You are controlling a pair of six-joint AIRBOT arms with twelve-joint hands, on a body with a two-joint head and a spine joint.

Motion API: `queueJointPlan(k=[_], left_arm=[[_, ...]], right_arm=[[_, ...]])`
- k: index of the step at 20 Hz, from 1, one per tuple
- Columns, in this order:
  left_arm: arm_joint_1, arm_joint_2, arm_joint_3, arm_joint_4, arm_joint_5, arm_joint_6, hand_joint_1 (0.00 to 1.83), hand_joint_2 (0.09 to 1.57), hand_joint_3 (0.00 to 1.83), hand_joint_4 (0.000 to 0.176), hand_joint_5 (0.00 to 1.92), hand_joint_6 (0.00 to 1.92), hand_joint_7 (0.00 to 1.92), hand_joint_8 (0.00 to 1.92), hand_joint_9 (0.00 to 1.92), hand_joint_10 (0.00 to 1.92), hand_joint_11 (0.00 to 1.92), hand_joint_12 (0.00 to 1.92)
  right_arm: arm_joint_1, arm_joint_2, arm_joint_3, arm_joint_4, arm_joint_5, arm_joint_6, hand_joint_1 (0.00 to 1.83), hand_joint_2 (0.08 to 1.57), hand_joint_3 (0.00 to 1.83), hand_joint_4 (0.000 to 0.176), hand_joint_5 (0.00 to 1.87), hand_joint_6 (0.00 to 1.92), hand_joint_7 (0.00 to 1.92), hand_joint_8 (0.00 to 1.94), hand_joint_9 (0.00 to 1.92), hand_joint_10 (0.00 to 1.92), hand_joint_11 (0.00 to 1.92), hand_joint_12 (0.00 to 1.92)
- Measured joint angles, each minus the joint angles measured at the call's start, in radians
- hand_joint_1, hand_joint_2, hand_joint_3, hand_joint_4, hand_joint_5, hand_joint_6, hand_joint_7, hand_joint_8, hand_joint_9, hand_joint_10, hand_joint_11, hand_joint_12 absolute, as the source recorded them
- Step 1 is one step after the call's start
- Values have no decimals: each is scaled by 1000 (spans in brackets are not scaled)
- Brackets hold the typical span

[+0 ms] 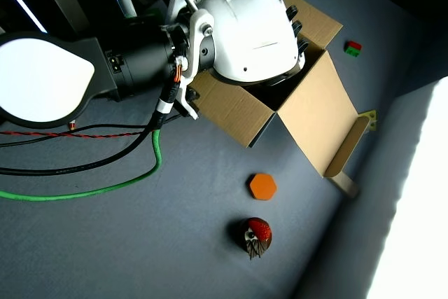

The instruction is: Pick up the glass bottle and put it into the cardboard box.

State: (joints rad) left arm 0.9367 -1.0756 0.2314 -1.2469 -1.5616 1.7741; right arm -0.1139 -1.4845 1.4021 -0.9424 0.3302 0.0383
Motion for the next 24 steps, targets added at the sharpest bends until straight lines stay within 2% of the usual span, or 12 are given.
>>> queueJointPlan(k=[4, 7, 11, 12, 13, 15, 16, 17, 19, 20, 21, 24], left_arm=[[-5, 2, 14, -4, 36, 1, 154, 1273, 0, 0, 92, 5, 71, 3, 46, 4, 0, 0], [-14, 21, 22, -8, 66, 5, 151, 1273, 0, 0, 89, 3, 76, 5, 45, 3, 0, 0], [-14, 26, 22, -6, 84, 5, 150, 1275, 0, 0, 102, 8, 76, 4, 44, 3, 0, 0], [-21, 28, 22, -8, 83, 5, 182, 1266, 0, 0, 107, 9, 76, 3, 45, 3, 0, 0], [-22, 32, 22, -3, 84, 5, 190, 1264, 0, 0, 107, 9, 79, 4, 48, 4, 0, 0], [-26, 33, 22, -1, 83, 5, 193, 1263, 0, 0, 108, 8, 79, 4, 49, 4, 0, 0], [-26, 33, 23, -1, 89, 6, 175, 1269, 0, 0, 94, 2, 93, 8, 66, 10, 0, 0], [-28, 33, 24, -3, 92, 6, 171, 1270, 0, 0, 91, 1, 97, 9, 69, 11, 0, 0], [-29, 33, 24, -3, 92, 6, 170, 1270, 0, 0, 90, 0, 98, 8, 70, 11, 0, 0], [-29, 34, 24, -2, 92, 5, 158, 1275, 1, 0, 122, 13, 116, 13, 83, 15, 0, 0], [-29, 39, 24, -3, 96, 5, 153, 1276, 1, 0, 117, 10, 111, 10, 77, 12, 0, 0], [-30, 51, 21, -3, 100, 5, 149, 1278, 2, 0, 119, 9, 122, 12, 111, 24, 30, 14]], right_arm=[[0, 0, 0, 0, 2, -5, 1386, 1080, 0, 0, 945, 978, 1124, 755, 971, 1174, 809, 1521], [-1, 6, -5, 0, 3, -48, 1387, 1080, 0, 0, 941, 961, 1124, 776, 969, 1172, 806, 1512], [-3, 10, -7, 0, 3, -62, 1383, 1093, 2, 0, 918, 1000, 1086, 850, 940, 1193, 781, 1512], [-3, 10, -7, 0, 2, -62, 1231, 1153, 13, 0, 816, 1215, 961, 1041, 763, 1012, 547, 1562], [-3, 10, -7, 0, 2, -62, 1143, 1191, 5, 0, 798, 1247, 803, 775, 690, 916, 429, 1599], [-3, 13, -10, 0, 3, -61, 1123, 1199, 0, 0, 799, 1245, 835, 539, 686, 857, 405, 1587], [-3, 16, -10, 0, 4, -60, 1079, 1145, 0, 0, 405, 780, 607, 350, 430, 731, 103, 1576], [-3, 20, -11, -1, 4, -59, 1033, 1128, 0, 0, 341, 562, 545, 239, 349, 657, 20, 1537], [-2, 29, -13, 1, 3, -59, 1021, 1120, 0, 0, 373, 398, 566, 126, 342, 607, 0, 1518], [0, 32, -13, 5, 8, -59, 990, 1087, 0, 0, 303, 298, 493, 59, 279, 535, 0, 1388], [2, 34, -13, 3, 9, -59, 981, 1076, 0, 0, 280, 262, 462, 35, 250, 503, 0, 1318], [6, 37, -17, 2, 9, -60, 985, 1029, 0, 0, 248, 192, 428, 11, 230, 449, 0, 1264]])
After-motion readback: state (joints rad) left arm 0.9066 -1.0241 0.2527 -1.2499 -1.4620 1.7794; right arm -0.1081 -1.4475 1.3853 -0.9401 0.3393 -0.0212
